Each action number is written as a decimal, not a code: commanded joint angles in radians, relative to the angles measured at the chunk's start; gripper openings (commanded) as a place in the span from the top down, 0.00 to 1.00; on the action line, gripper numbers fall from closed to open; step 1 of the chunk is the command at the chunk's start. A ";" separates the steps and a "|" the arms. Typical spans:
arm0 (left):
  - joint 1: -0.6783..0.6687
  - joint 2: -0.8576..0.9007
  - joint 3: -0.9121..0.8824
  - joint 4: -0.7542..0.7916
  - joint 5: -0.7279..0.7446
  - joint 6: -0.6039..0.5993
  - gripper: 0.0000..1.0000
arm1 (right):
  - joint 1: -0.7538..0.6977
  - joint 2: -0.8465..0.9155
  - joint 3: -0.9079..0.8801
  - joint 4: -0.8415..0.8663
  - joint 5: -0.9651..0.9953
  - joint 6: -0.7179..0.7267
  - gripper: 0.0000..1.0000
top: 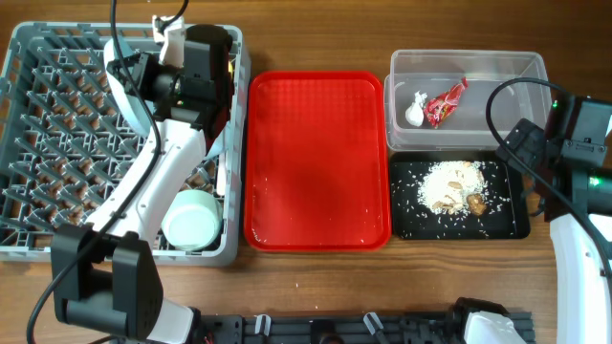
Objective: Sort waste into correct bins and load items into the dishwasher rack
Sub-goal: 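Lift the plate with the left gripper and stand it upright in the rack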
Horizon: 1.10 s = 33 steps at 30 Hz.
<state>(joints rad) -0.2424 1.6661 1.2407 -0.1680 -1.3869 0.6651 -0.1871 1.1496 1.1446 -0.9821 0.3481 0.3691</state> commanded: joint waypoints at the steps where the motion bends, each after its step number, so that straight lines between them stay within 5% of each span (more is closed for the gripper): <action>1: -0.028 -0.001 0.006 -0.108 0.045 -0.066 0.96 | -0.001 -0.008 0.009 0.002 0.008 -0.002 0.00; 10: -0.097 0.000 -0.053 -0.319 0.243 -0.316 0.95 | -0.001 -0.008 0.009 0.002 0.008 -0.002 0.00; 13: -0.166 0.000 -0.053 -0.368 0.389 -0.402 0.87 | -0.001 -0.008 0.009 0.002 0.008 -0.002 0.00; 16: -0.230 0.000 -0.053 -0.376 0.433 -0.446 0.69 | -0.001 -0.008 0.009 0.002 0.008 -0.002 0.00; 18: -0.277 0.000 -0.053 -0.376 0.433 -0.446 0.25 | -0.001 -0.008 0.009 0.002 0.008 -0.002 0.00; 22: -0.295 -0.027 -0.049 -0.335 0.433 -0.463 0.17 | -0.001 -0.008 0.009 0.002 0.008 -0.002 0.00; 24: -0.295 -0.069 -0.027 -0.336 0.439 -0.568 0.16 | -0.001 -0.008 0.009 0.002 0.008 -0.002 0.00; 29: -0.156 -0.308 0.117 -0.464 1.095 -0.905 0.12 | -0.001 -0.008 0.009 0.002 0.008 -0.002 0.00; 30: -0.063 -0.373 0.128 -0.456 1.237 -0.966 0.00 | -0.001 -0.008 0.009 0.002 0.008 -0.002 0.00; 33: 0.225 -0.490 0.128 -0.479 1.422 -1.018 0.00 | -0.001 -0.008 0.009 0.002 0.008 -0.002 0.00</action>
<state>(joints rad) -0.2016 1.2446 1.3582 -0.6224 -0.2146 -0.2531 -0.1871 1.1500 1.1446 -0.9821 0.3481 0.3691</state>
